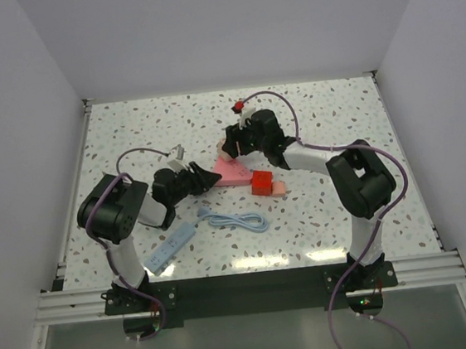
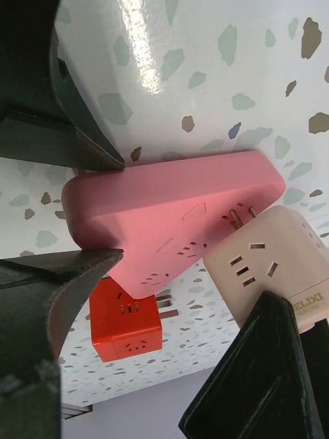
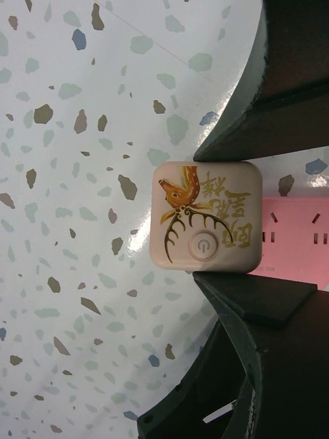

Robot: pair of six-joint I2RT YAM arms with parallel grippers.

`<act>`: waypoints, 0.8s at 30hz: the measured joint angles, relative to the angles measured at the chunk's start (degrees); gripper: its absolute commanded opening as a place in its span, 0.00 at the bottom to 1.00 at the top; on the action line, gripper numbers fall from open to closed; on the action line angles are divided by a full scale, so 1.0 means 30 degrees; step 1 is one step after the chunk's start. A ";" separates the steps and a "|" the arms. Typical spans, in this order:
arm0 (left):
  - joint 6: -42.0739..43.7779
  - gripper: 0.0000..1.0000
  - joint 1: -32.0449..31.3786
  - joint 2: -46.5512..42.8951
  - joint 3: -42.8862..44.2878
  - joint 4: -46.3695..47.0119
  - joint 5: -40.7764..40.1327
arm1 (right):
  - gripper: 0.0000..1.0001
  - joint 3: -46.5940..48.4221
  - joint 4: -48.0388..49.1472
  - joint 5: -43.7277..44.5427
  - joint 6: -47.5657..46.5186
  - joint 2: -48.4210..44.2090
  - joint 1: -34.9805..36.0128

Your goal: Insert the plug

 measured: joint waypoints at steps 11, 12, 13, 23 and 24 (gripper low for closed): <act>0.0270 0.00 0.0051 0.0044 0.0401 -0.0525 0.0379 | 0.05 -0.0474 0.0925 0.0248 -0.0131 -0.0007 0.0095; 0.0321 0.00 0.0080 0.0044 0.0452 -0.0605 0.0481 | 0.05 -0.0517 0.1020 0.0255 -0.0131 -0.0007 0.0095; 0.0379 0.00 0.0117 0.0044 0.0510 -0.0714 0.0590 | 0.04 -0.0568 0.1107 0.0255 -0.0131 -0.0007 0.0102; 0.1268 0.00 0.0284 0.0036 0.1115 -0.1683 0.1501 | 0.02 -0.1297 0.2069 0.0612 -0.0058 0.0044 0.0160; 0.1341 0.00 0.0328 0.0029 0.1173 -0.1785 0.1625 | 0.02 -0.1457 0.2295 0.0692 -0.0044 0.0015 0.0197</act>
